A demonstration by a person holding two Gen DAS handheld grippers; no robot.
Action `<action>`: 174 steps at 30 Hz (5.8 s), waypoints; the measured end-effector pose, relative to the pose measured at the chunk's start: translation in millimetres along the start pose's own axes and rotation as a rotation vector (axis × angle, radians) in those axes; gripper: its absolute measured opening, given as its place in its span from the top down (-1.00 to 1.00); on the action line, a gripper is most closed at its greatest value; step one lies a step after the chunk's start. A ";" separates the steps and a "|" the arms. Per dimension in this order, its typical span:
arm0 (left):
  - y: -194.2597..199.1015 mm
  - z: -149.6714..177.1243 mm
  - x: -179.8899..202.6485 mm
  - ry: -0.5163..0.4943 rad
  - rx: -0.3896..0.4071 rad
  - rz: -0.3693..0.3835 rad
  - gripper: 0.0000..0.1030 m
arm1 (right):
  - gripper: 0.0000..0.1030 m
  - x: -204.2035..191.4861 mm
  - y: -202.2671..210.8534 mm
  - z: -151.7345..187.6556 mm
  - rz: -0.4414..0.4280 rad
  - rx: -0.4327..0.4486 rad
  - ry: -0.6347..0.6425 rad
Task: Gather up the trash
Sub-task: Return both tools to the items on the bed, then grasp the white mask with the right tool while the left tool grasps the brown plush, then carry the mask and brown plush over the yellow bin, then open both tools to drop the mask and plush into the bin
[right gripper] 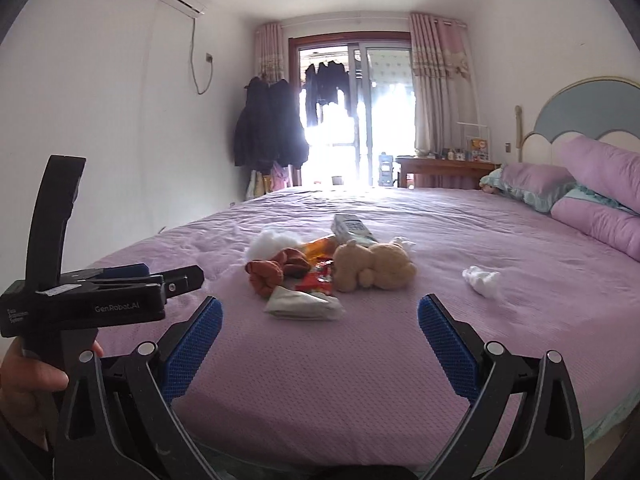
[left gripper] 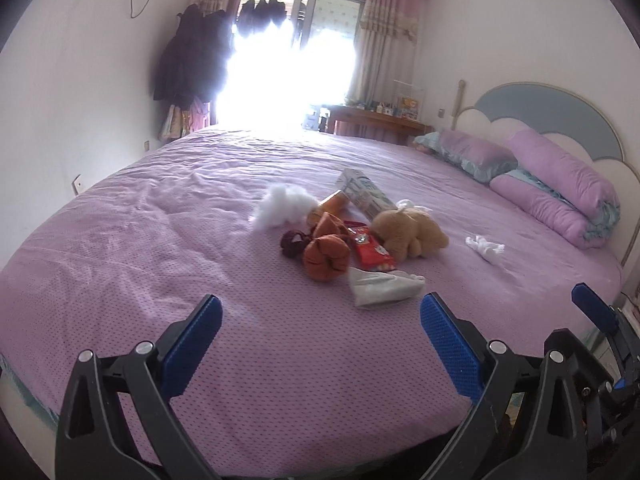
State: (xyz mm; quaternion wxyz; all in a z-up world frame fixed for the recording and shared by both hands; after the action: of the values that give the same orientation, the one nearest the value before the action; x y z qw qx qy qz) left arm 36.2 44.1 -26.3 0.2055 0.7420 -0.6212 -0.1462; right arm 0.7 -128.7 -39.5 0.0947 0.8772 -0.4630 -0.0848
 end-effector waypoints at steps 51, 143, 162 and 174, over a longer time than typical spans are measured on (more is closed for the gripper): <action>-126.9 -14.2 -7.9 -0.049 -0.135 -0.044 -0.92 | -0.15 47.1 -196.0 31.5 -0.014 -0.373 -0.140; 20.4 215.6 352.2 -0.670 -0.582 0.909 0.31 | 0.17 179.5 246.3 204.7 0.472 -0.340 -0.669; 0.2 268.5 367.7 -0.780 -0.745 0.801 -0.59 | 0.17 182.8 240.0 235.5 0.448 -0.400 -0.746; -10.0 266.0 361.6 -0.753 -0.767 0.776 -0.60 | -0.26 186.6 232.9 252.0 0.465 -0.477 -0.776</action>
State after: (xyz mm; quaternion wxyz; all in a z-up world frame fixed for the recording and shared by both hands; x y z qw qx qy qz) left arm -13.7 -342.3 -249.5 0.2617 0.2367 -0.7768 -0.5216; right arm -140.4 -434.2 -237.8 0.1299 0.6088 -0.6147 -0.4844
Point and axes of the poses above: each gripper's, at about its wrist camera, not at the fingertips, and y roughly against the way its jaws point, x to its right, z to its underside, the point moved 3 cm from there along -y, roughly the way its jaws point, and after that the axes turned 11 degrees about -z, right-handed, at the moved point
